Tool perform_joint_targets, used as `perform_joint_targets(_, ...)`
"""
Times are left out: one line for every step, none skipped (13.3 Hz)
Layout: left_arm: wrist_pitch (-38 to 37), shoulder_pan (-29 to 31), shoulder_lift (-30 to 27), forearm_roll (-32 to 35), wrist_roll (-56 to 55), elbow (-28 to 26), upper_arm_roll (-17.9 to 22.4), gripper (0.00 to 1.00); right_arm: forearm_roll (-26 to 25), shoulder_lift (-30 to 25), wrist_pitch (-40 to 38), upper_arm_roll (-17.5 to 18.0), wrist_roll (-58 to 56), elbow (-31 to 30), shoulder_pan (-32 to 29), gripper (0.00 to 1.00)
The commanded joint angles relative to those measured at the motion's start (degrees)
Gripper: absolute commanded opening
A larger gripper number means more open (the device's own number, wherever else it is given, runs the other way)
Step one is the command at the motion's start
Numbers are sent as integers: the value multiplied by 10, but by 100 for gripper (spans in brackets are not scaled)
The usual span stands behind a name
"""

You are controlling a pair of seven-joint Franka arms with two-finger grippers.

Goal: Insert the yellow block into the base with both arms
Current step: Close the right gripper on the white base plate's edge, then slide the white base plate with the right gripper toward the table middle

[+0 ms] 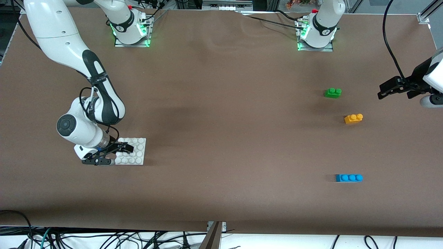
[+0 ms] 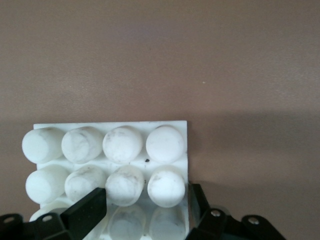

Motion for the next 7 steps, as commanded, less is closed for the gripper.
perform_joint_targets(-16, -1, 6, -13, 5, 19, 4, 100, 17, 11, 8, 2, -3, 10, 15, 75)
perform_joint_targets(-16, -1, 6, -13, 5, 19, 4, 100, 17, 11, 10, 2, -5, 10, 19, 75)
perform_joint_targets(-16, -1, 7, -13, 5, 19, 4, 100, 17, 11, 18, 2, -5, 10, 27, 75)
perform_joint_targets(-16, -1, 6, -13, 5, 19, 4, 100, 18, 11, 23, 2, -2, 10, 38, 75)
perform_joint_targets(-16, -1, 6, -13, 5, 19, 4, 100, 18, 11, 25, 2, 2, 10, 48, 75)
perform_joint_targets(-16, -1, 7, -13, 5, 19, 4, 100, 18, 11, 25, 2, 6, 10, 54, 75)
perform_joint_targets(-16, -1, 6, -13, 5, 19, 4, 100, 18, 11, 25, 2, 16, 10, 63, 75)
